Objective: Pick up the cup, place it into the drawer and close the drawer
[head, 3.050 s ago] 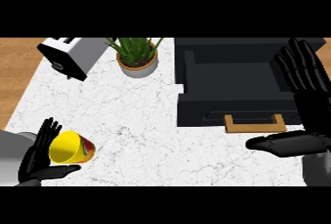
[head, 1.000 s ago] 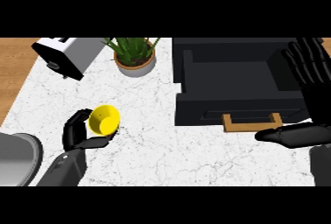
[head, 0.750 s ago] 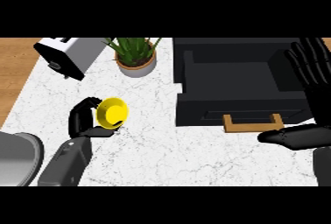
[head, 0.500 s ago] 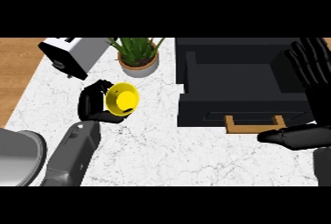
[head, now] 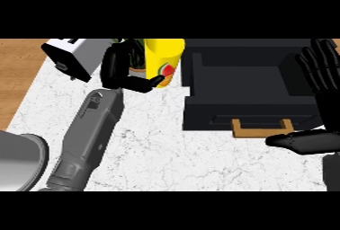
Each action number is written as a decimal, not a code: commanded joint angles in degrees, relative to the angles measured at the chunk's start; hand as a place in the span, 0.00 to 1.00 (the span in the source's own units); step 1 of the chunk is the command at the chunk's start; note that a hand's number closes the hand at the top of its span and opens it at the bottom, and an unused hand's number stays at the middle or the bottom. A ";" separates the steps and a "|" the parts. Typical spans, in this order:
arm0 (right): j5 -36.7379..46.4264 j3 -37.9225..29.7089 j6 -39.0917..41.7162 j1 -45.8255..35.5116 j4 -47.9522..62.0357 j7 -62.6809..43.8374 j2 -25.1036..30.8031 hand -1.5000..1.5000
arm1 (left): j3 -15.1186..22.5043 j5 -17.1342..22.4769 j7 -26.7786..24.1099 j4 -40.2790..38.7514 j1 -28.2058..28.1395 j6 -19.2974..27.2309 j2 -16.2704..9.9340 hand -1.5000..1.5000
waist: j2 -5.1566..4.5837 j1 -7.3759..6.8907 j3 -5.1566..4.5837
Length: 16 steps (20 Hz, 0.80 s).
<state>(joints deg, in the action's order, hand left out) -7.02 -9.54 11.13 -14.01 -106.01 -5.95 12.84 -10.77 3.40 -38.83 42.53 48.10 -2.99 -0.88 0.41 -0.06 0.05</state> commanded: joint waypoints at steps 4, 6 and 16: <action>1.57 1.31 -1.95 -2.04 -0.85 -2.08 -0.88 0.00 | 9.08 3.92 15.61 5.11 10.61 9.84 0.85 1.00 | -0.09 0.79 -0.04; 2.00 1.51 -0.81 -0.55 0.54 1.07 -1.10 0.00 | 7.20 2.02 17.43 2.90 15.59 11.65 0.86 1.00 | -0.41 0.80 -0.03; 1.84 2.55 -0.16 -2.89 3.01 2.37 -1.73 0.00 | 17.14 9.77 24.60 -17.46 29.80 23.73 0.88 1.00 | -1.31 4.46 0.04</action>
<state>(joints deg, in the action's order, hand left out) -6.13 -8.05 11.04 -16.52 -104.24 -4.66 11.82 2.52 10.55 -17.02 30.83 73.47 17.35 -0.03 -0.57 3.25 0.07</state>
